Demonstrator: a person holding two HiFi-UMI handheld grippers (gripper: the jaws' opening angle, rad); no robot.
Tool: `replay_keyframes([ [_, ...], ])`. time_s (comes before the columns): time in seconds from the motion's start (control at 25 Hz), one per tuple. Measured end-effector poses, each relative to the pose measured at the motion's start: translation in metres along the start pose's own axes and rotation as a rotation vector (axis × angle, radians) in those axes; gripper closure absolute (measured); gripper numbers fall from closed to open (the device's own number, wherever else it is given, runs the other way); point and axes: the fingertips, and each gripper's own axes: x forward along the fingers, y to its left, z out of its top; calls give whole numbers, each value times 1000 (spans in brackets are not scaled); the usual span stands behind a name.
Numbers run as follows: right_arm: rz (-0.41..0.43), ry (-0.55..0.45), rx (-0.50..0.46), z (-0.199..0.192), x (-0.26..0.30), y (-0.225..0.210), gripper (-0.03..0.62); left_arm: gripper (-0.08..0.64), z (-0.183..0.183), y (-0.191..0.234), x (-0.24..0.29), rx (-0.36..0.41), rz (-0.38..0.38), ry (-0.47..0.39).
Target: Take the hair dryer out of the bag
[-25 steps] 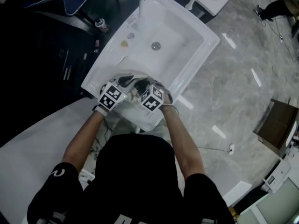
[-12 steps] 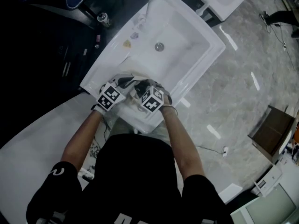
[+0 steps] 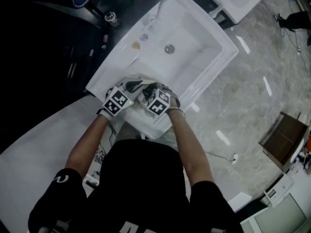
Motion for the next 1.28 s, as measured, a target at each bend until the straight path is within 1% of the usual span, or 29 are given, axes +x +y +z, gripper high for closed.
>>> replay_keyframes([
  [0.28, 19, -25, 3, 2, -1, 0, 397, 520, 1, -2, -2, 32, 1, -22],
  [0.64, 26, -44, 9, 3, -3, 2, 407, 520, 0, -3, -6, 40, 11, -45],
  [0.76, 37, -52, 15, 5, -8, 4, 410, 520, 1, -3, -8, 33, 22, -54],
  [0.92, 60, -48, 38, 7, -16, 9, 417, 520, -1, -1, -13, 4, 34, -78],
  [1.0, 60, -46, 47, 6, -24, 14, 420, 520, -1, -4, -15, 5, 31, -83],
  [1.08, 53, -46, 57, 5, -35, 17, 423, 520, 2, -11, -17, 30, 28, -85],
  [1.28, 38, -65, 110, -5, -63, 26, 437, 515, 10, -31, -18, 132, 37, -73],
])
